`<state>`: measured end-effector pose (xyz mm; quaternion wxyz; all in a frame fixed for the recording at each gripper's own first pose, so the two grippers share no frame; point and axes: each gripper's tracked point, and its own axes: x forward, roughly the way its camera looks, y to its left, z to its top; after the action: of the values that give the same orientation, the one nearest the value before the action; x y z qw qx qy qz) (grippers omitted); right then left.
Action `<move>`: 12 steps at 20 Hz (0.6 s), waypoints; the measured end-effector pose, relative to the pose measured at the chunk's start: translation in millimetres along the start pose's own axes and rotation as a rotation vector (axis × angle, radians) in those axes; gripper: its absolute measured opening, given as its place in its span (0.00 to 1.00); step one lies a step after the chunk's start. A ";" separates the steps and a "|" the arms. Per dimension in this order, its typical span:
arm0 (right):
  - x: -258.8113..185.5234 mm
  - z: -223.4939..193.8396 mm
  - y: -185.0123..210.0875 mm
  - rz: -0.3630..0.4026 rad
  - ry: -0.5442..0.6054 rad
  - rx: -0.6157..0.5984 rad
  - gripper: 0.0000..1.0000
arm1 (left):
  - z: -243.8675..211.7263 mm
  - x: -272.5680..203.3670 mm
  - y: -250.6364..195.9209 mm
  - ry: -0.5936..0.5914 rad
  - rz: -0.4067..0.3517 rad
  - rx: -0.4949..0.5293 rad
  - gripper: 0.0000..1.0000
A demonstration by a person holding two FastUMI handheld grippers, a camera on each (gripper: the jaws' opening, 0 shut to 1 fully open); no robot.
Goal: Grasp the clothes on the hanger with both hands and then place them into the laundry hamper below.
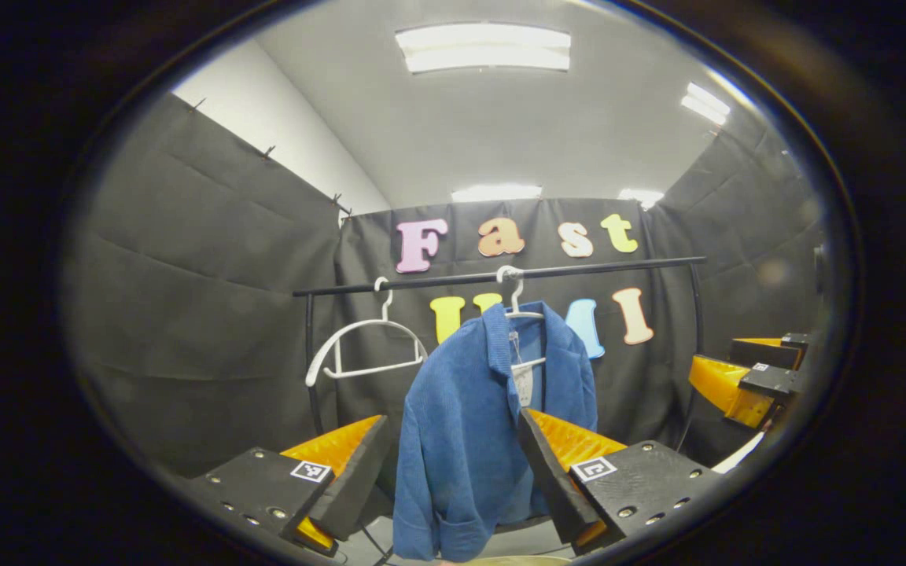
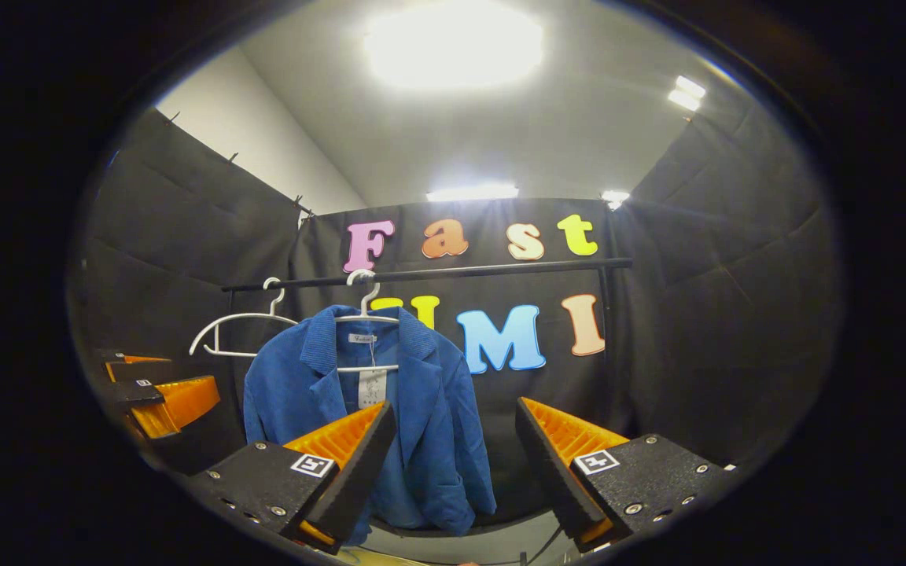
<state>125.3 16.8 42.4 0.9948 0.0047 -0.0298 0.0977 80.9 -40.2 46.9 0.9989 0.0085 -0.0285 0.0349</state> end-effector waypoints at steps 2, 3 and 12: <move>20.7 2.1 0.3 0.019 -0.007 0.010 0.95 | 0.3 10.9 -10.3 -0.002 0.005 0.010 0.93; 29.3 3.8 -0.9 0.025 -0.011 0.013 0.94 | 0.3 16.8 -14.7 0.000 0.007 0.011 0.93; 92.6 3.2 6.5 0.103 -0.019 0.036 0.94 | 1.6 76.2 -36.3 -0.008 0.030 0.012 0.93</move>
<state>214.5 41.1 51.3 0.9878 0.0221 -0.0374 0.1492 159.3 -71.2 52.4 0.9981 0.0144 -0.0324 0.0502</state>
